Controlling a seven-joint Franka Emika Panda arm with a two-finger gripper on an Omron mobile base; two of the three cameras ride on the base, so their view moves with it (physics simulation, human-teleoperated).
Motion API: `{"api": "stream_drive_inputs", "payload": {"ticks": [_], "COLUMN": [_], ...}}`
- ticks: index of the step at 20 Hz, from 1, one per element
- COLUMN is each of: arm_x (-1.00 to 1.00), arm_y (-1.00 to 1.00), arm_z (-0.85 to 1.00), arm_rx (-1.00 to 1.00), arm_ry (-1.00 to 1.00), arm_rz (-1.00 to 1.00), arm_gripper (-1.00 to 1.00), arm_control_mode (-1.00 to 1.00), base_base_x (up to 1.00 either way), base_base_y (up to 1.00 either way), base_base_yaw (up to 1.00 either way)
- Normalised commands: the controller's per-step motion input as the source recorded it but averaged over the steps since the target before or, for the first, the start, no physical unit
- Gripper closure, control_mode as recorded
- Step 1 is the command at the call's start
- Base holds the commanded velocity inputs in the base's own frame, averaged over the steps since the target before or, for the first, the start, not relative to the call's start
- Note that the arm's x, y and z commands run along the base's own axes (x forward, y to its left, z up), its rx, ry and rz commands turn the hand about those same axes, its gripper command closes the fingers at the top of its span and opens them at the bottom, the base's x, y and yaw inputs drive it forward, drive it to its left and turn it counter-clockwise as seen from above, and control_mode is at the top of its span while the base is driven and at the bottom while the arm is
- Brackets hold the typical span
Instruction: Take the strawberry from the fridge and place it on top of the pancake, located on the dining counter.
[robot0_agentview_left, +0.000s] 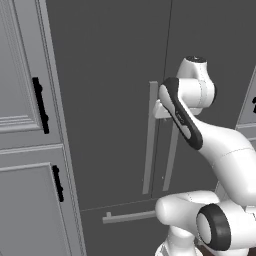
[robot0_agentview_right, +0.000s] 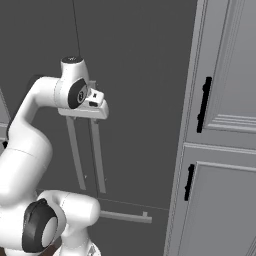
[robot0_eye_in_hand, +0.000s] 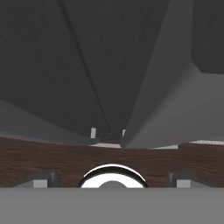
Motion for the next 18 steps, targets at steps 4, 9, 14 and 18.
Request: {"api": "stream_drive_inputs", "payload": {"ticks": [4, 9, 14, 18], "arm_x": [0.0, 0.0, 0.0, 0.0], "arm_y": [0.0, 0.0, 0.0, 0.0], "arm_z": [0.0, 0.0, 0.0, 0.0], "arm_rx": [0.0, 0.0, 0.0, 0.0], "arm_ry": [0.0, 0.0, 0.0, 0.0], "arm_rz": [0.0, 0.0, 0.0, 0.0], "arm_gripper": [-1.0, -1.0, -1.0, -1.0], "arm_control_mode": [1.0, 1.0, 1.0, 1.0], "base_base_x": [-0.56, -0.84, -0.52, -0.48], "base_base_y": [0.0, 0.01, 0.04, 0.08], "base_base_yaw": [0.0, 0.0, 0.0, 0.0]}}
